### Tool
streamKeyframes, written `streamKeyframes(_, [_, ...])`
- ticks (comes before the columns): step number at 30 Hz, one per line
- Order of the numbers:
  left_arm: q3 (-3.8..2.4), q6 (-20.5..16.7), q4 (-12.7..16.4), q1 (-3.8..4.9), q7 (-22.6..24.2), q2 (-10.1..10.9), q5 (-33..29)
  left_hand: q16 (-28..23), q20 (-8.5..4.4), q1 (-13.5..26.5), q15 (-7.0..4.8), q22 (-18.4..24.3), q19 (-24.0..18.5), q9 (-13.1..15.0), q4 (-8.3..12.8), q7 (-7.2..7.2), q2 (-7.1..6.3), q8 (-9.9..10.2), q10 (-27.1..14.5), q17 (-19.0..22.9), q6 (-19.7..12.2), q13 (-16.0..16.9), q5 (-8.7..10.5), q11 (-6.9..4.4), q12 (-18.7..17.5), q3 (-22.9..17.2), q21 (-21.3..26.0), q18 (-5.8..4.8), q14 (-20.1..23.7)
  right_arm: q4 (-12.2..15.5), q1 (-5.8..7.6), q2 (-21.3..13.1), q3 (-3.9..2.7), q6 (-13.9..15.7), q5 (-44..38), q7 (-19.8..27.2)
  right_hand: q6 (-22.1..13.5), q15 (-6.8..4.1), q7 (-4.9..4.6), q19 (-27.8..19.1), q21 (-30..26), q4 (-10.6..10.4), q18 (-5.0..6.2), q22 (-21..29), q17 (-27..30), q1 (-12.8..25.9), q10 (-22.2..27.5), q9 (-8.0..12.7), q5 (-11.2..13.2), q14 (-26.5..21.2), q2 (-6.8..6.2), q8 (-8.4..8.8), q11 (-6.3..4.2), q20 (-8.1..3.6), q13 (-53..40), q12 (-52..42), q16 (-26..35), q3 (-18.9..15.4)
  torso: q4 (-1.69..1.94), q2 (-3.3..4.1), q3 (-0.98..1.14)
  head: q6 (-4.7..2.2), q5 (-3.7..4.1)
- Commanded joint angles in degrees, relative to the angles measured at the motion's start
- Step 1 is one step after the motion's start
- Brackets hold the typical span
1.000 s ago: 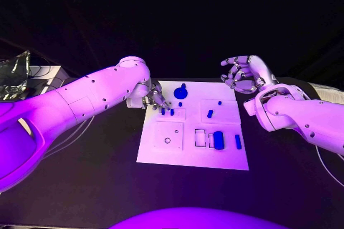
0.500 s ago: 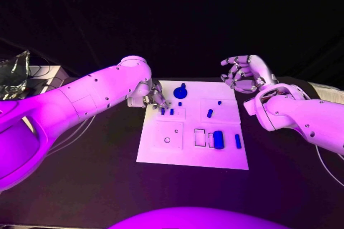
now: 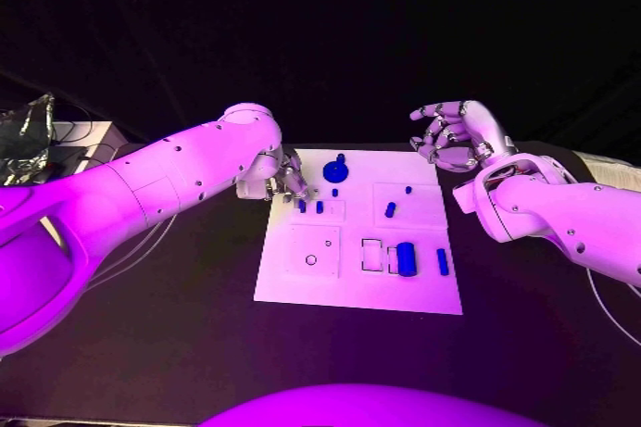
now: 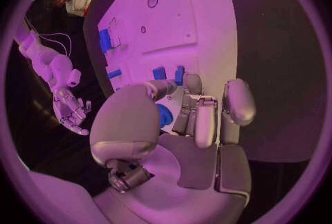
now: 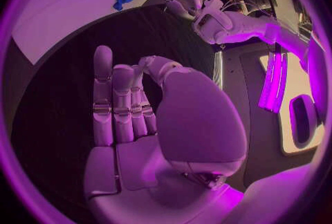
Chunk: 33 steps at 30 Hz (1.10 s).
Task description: Assemble the parts on the task board
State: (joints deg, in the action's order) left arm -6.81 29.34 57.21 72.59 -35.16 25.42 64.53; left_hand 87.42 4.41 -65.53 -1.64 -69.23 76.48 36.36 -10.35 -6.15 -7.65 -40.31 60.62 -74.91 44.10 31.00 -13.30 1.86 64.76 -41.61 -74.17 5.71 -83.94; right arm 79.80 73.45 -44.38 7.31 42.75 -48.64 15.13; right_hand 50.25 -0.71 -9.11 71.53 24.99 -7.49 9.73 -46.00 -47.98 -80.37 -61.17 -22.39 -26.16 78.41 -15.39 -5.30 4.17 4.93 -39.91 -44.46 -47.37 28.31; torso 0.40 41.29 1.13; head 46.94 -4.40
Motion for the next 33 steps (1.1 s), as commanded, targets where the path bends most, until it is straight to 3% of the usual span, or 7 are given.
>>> streamKeyframes(1, [0.42, 1.8, 0.0, -0.65, 0.3, -0.1, -0.1, 0.1, -0.21, -0.4, -0.39, 0.1, 0.1, 0.7, 2.5, 0.48, -0.55, -0.8, -0.1, -9.8, 0.1, -0.2, -0.04, -0.49, -0.3, -2.2, 0.0, -0.34, -3.9, 0.1, -0.02, 0.0, -0.02, -0.7, -0.6, 0.3, 0.1, 0.01, -0.44, 0.4, -0.4, 0.6, 0.63, -0.1, -0.3, 0.7, 0.3, -0.1, -0.3, 0.6, -0.20, -0.37, -0.06, -0.07, 0.2, 0.0, 0.3, 0.1, 0.07, -0.03, -0.01, 0.08, 0.06])
streamKeyframes(12, [0.53, 1.8, 0.1, -0.65, 1.0, 0.1, -2.9, 0.3, -0.49, -0.9, -0.76, -0.2, 0.1, 2.5, 6.1, 0.95, -1.52, -3.2, 0.4, -10.1, 0.0, 0.0, -0.51, -0.95, -0.5, -5.2, -0.2, -0.38, -4.0, 0.0, -0.02, 0.0, -0.02, -0.7, -0.6, 0.3, 0.1, 0.01, -0.45, 0.5, -0.4, 0.6, 0.62, -0.1, -0.3, 0.7, 0.3, -0.1, -0.3, 0.6, -0.18, -0.38, -0.05, -0.07, 0.2, -0.1, 0.4, 0.1, 0.04, -0.04, 0.02, 0.13, -0.14])
streamKeyframes(15, [0.56, 0.9, 0.1, -0.66, 1.3, 0.3, -3.7, 0.4, -0.62, -1.0, -0.88, -0.4, 0.2, 3.4, 7.7, 1.00, -1.83, -4.4, 0.8, -10.3, -0.2, 0.1, -1.82, -1.02, -0.6, -6.6, -0.4, -0.43, -4.1, 0.0, -0.02, -0.1, -0.02, -0.6, -0.5, 0.3, 0.2, 0.02, -0.46, 0.4, -0.4, 0.5, 0.61, -0.1, -0.3, 0.9, 0.3, -0.1, -0.3, 0.6, -0.12, -0.40, -0.04, -0.06, 0.3, -0.1, 0.4, 0.1, 0.02, -0.02, 0.03, 0.12, -0.14])
streamKeyframes(16, [0.57, 0.4, 0.2, -0.66, 1.4, 0.4, -4.1, 0.4, -0.66, -1.1, -0.90, -0.6, 0.3, 3.9, 8.3, 0.97, -1.94, -4.9, 1.2, -10.4, -0.1, 0.3, -3.09, -1.04, -0.6, -7.1, -0.5, -0.45, -4.2, 0.0, -0.02, -0.1, -0.02, -0.6, -0.5, 0.3, 0.2, 0.03, -0.46, 0.4, -0.4, 0.5, 0.61, -0.1, -0.4, 1.0, 0.3, -0.2, -0.3, 0.6, -0.07, -0.41, -0.04, -0.05, 0.3, -0.1, 0.4, 0.1, -0.01, -0.02, 0.03, 0.12, -0.16])
streamKeyframes(24, [0.62, -4.3, 1.8, -0.69, 1.5, 1.6, -6.1, 0.9, -0.83, -0.9, -1.11, -1.9, 1.3, 4.6, 9.9, 1.06, -2.26, -5.8, 3.2, -11.4, 0.6, 2.0, -6.66, -1.24, 0.1, -8.4, -1.7, -0.75, -4.6, -0.1, -0.02, -0.1, -0.02, -0.6, -0.4, 0.3, 0.2, 0.06, -0.48, 0.4, -0.5, 0.3, 0.60, -0.1, -0.5, 1.3, 0.3, -0.2, -0.4, 0.7, 0.04, -0.42, -0.02, -0.03, 0.4, -0.1, 0.5, 0.1, 0.08, -0.02, 0.01, 0.18, -0.20])
streamKeyframes(33, [0.64, -10.3, 5.5, -0.77, 1.6, 4.0, -7.0, 1.2, -1.00, -0.5, -1.33, -2.8, 2.0, 4.7, 10.4, 1.28, -2.58, -5.9, 4.5, -12.1, 1.2, 3.0, -7.68, -1.48, 0.6, -8.8, -2.5, -0.97, -5.0, -0.3, -0.02, -0.1, -0.02, -0.5, -0.3, 0.4, 0.2, 0.08, -0.48, 0.4, -0.6, 0.1, 0.60, -0.1, -0.6, 1.7, 0.3, -0.2, -0.4, 0.7, 0.21, -0.43, -0.02, 0.00, 0.4, -0.2, 0.6, 0.1, 0.13, -0.01, 0.00, 0.08, -0.30])
